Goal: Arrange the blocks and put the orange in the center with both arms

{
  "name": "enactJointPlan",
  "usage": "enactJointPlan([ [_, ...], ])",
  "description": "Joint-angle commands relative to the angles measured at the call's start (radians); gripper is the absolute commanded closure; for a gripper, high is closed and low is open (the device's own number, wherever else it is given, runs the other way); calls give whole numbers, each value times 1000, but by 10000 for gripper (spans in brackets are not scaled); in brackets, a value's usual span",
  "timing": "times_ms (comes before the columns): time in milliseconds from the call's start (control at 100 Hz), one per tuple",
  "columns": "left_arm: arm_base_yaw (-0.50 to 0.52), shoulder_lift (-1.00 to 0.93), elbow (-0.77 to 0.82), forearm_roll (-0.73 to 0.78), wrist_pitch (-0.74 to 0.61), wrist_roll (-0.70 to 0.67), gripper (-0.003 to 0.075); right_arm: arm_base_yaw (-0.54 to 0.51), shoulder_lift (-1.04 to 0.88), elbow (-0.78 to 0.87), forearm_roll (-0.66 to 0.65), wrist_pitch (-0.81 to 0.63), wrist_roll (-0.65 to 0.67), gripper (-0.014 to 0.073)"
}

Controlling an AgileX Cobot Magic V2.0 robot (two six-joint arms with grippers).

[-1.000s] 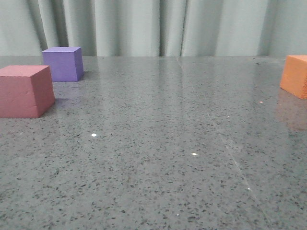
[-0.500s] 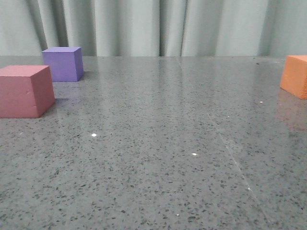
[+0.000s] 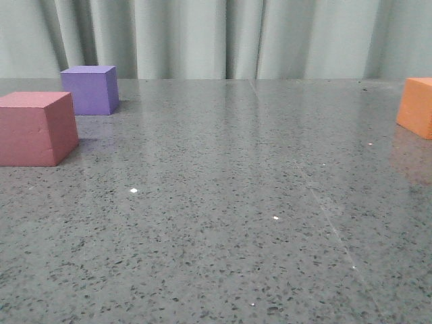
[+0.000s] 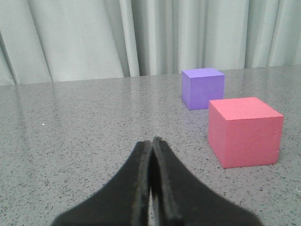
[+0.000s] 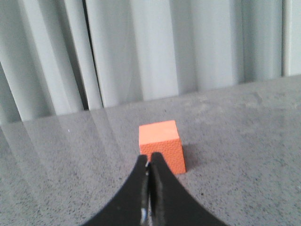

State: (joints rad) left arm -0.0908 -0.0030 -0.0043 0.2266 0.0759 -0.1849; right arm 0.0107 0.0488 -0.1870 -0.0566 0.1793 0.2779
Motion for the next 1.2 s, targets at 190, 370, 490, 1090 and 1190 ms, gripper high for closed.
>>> enactJointPlan([
  [190,2,-34,54,-1,-87,-1,739,-6,362,-426,2,272,-43,661],
  [370,2,-34,54,-1,-87,-1,739,-6,620,-647,2,370,-102,661],
  [490,2,-34,54,-1,-87,-1,739,-6,754,-739,2,367,-103,661],
  [1090,2,-34,54,-1,-87,-1,739,-6,958,-775,2,421,-103,196],
  [1190,2,-34,54,-1,-87,-1,739,-6,958,-775,2,418,-103,-77],
])
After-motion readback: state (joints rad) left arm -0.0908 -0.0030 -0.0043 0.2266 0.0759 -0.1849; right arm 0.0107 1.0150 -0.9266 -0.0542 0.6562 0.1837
